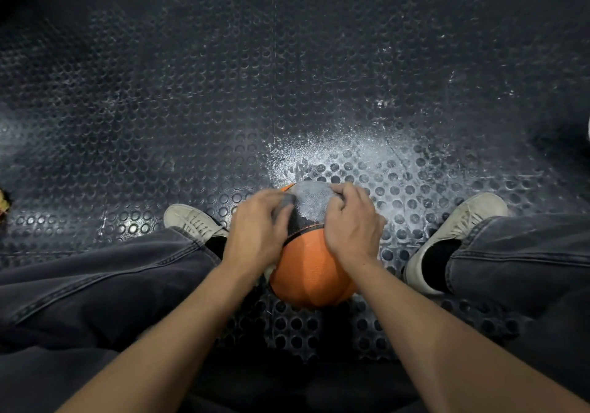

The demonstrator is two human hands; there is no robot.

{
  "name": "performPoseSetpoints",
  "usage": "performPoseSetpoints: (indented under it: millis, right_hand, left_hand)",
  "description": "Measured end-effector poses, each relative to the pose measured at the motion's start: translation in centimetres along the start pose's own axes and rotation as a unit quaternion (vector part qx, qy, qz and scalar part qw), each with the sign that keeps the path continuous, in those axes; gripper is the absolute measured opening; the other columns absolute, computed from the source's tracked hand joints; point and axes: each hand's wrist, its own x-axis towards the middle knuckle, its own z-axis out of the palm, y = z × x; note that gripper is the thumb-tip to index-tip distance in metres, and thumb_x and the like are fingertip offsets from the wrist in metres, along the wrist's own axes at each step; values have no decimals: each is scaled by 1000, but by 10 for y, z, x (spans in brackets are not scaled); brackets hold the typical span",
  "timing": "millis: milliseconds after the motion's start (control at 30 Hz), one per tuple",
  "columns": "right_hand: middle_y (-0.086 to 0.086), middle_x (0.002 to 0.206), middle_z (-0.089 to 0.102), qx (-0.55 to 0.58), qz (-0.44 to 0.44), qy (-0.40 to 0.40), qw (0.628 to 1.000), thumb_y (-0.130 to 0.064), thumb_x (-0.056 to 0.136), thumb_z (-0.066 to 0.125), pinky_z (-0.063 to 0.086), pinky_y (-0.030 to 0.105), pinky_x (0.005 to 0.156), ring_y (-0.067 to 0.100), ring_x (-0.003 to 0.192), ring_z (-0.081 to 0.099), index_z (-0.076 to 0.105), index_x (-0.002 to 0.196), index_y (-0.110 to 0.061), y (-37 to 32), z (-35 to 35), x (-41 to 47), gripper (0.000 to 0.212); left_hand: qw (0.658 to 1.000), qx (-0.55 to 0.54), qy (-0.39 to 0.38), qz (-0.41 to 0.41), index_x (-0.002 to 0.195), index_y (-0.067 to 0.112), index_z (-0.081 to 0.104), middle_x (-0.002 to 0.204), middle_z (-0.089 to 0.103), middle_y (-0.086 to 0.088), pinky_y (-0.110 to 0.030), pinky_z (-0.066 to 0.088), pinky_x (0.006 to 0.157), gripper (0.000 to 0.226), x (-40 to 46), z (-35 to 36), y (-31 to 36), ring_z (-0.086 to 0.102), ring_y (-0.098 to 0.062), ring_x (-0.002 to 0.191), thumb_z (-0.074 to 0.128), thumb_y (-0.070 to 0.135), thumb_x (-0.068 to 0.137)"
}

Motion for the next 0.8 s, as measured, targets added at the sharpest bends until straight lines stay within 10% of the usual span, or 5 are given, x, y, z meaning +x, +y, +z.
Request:
performPoseSetpoints:
  millis: [133,267,467,633,800]
  right_hand:
    - [-8,112,53,20,-2,-18,1000,-26,99,35,33,42,102,14,102,48,57,112,-27,6,-2,6,25]
    - [-9,115,52,8,-5,-15,1000,-29,98,33,29,41,103,13,106,47,56,115,-26,3,0,3,29]
    - [-6,120,55,36,5,-17,999,-27,99,35,33,43,104,13,104,46,57,112,-26,8,-4,6,25]
    - [-7,121,53,18,6,-13,1000,-27,99,35,28,39,103,11,106,42,55,115,-26,4,-2,3,26]
    - [-6,121,54,29,9,-13,999,-26,98,37,31,42,103,16,111,49,56,113,-26,8,-5,4,25]
  left_hand:
    - [985,7,-75,154,105,24,73,112,67,10,-28,46,92,21,-19,-1,-1,61,-9,101,60,16,90]
    - [999,32,4,-40,83,17,71,95,69,3,-30,47,77,18,16,-2,-17,64,-18,87,57,19,95]
    - [961,30,-132,240,105,19,72,116,65,8,-30,46,85,23,-18,-6,-2,59,-17,94,55,15,92]
    - [997,36,-27,67,100,13,74,105,69,1,-40,52,84,17,21,-5,-18,63,-16,90,58,14,93]
    - [954,43,-155,252,103,20,71,115,65,8,-37,47,81,22,-15,-6,1,60,-19,93,51,20,93]
